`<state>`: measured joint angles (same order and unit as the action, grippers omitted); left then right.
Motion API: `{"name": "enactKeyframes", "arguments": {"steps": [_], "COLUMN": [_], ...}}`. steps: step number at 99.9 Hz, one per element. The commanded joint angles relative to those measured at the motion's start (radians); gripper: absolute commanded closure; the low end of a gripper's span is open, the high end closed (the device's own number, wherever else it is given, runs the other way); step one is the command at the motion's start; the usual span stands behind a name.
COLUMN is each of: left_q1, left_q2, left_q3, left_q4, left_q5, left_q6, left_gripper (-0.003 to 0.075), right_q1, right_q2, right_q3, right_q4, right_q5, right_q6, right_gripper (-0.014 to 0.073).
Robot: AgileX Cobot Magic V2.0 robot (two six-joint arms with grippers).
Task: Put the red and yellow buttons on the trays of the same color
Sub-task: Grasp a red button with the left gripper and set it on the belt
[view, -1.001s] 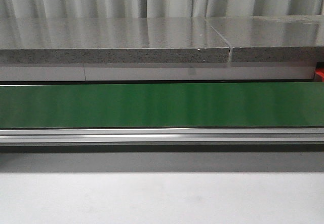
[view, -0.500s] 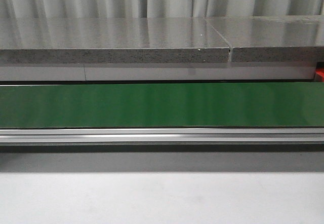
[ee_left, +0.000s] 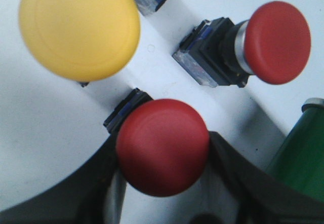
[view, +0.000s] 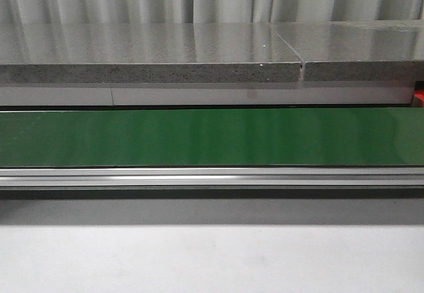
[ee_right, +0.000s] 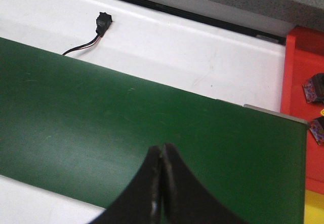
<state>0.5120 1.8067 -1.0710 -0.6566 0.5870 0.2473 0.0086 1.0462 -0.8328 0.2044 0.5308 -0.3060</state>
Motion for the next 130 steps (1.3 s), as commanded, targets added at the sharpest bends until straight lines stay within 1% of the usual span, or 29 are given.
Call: {"name": "enactKeyframes", "arguments": {"steps": [1, 4, 29, 53, 62, 70, 80, 93, 112, 130], "left_q1": [-0.006, -0.006, -0.006, -0.006, -0.006, -0.006, -0.035, -0.113, -0.206, -0.236], "left_q2": [-0.043, -0.043, -0.085, -0.225, -0.274, -0.305, -0.334, -0.342, -0.342, -0.337], "left_q3": [-0.025, -0.025, -0.025, -0.025, -0.031, -0.051, -0.083, -0.111, -0.111, -0.111], "left_q4": [-0.024, -0.020, 0.028, 0.099, 0.117, 0.117, 0.116, 0.130, 0.144, 0.170], "left_q5": [0.008, 0.012, 0.099, 0.145, 0.180, 0.238, 0.300, 0.352, 0.360, 0.333], "left_q6": [-0.001, -0.001, 0.003, 0.003, 0.007, 0.020, 0.025, 0.029, 0.029, 0.029], "left_gripper": [0.0707, 0.0741, 0.0739, 0.0739, 0.0739, 0.0739, 0.0739, 0.0739, 0.0739, 0.0739], "right_q1": [-0.001, -0.001, -0.001, -0.001, -0.001, -0.001, -0.001, -0.001, -0.001, -0.001], "right_q2": [-0.020, -0.020, -0.020, -0.020, -0.020, -0.020, -0.020, -0.020, -0.020, -0.020], "right_q3": [-0.025, -0.025, -0.025, -0.025, -0.025, -0.025, -0.025, -0.025, -0.025, -0.025], "right_q4": [0.000, 0.000, 0.000, 0.000, 0.000, 0.000, 0.000, 0.000, 0.000, 0.000], "right_q5": [-0.056, -0.056, -0.056, -0.056, -0.056, -0.056, -0.056, -0.056, -0.056, -0.056], "right_q6": [-0.008, -0.008, -0.008, -0.008, -0.008, -0.008, -0.008, -0.008, -0.008, -0.008], "right_gripper": [0.0662, 0.0662, 0.0662, 0.0662, 0.0662, 0.0662, 0.0662, 0.0662, 0.0662, 0.0662]}}
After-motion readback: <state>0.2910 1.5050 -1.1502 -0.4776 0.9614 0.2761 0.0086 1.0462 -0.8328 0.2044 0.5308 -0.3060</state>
